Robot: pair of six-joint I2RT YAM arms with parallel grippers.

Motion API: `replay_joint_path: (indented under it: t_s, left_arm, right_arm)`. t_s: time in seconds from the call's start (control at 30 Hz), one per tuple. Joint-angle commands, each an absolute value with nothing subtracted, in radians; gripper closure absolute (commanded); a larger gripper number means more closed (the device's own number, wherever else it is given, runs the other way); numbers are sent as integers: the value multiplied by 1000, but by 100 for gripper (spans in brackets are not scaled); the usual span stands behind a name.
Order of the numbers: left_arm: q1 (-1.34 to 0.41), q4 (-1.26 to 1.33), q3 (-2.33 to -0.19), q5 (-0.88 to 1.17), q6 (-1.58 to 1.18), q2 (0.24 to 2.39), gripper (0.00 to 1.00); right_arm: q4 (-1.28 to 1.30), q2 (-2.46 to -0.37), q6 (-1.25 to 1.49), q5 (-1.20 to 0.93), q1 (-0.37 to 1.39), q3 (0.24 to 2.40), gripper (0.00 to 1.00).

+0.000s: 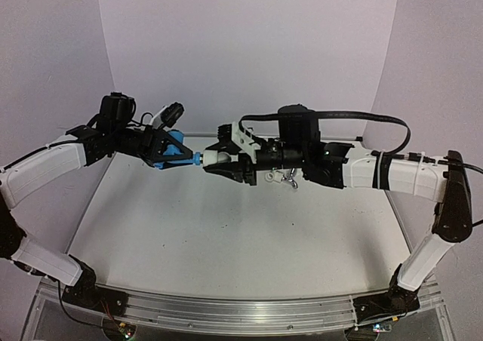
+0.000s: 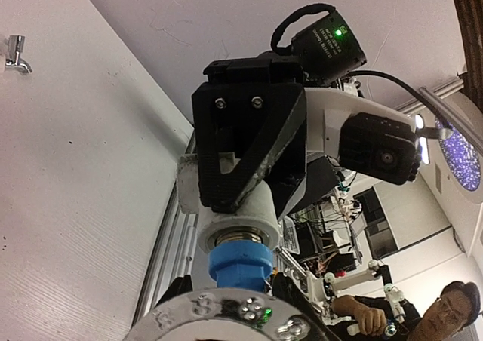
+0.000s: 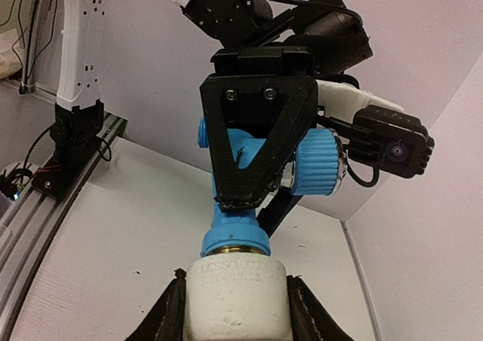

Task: Install the water faucets
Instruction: Screw the adaptor onto the water faucet.

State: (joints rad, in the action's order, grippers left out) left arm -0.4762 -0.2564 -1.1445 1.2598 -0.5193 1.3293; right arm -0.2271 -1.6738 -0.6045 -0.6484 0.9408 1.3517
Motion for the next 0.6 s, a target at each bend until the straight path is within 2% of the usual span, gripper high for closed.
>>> replay_joint_path:
  t_s: [0.0, 0.17, 0.27, 0.37, 0.43, 0.47, 0.5, 0.57]
  left_arm:
    - [-480, -240, -1204, 1112, -305, 1265, 100]
    - [-497, -260, -1073, 843, 157, 1093, 100]
    - [-503, -262, -945, 687, 449, 996, 100]
    - [-506, -281, -920, 573, 541, 994, 100]
    - [-506, -298, -933, 599, 541, 1009, 100]
    - [-505, -301, -944, 633, 521, 1016, 100]
    - [-505, -301, -954, 661, 503, 1021, 100]
    - [-505, -301, -969, 704, 433, 1028, 100]
  right_arm:
    - [-224, -1711, -319, -749, 912, 1422, 100]
    - [-591, -1841, 575, -941, 860, 1421, 100]
    - [-858, -1928, 1182, -878, 854, 1390, 100]
    - [-1050, -2021, 1672, -887, 848, 1396, 100]
    - [-1149, -2043, 1782, -874, 839, 1381, 99]
    - [-1150, -2033, 1766, -863, 834, 1366, 94]
    - [-1106, -2010, 1699, -852, 829, 1354, 82]
    - [-956, -1954, 1521, -836, 811, 1332, 71]
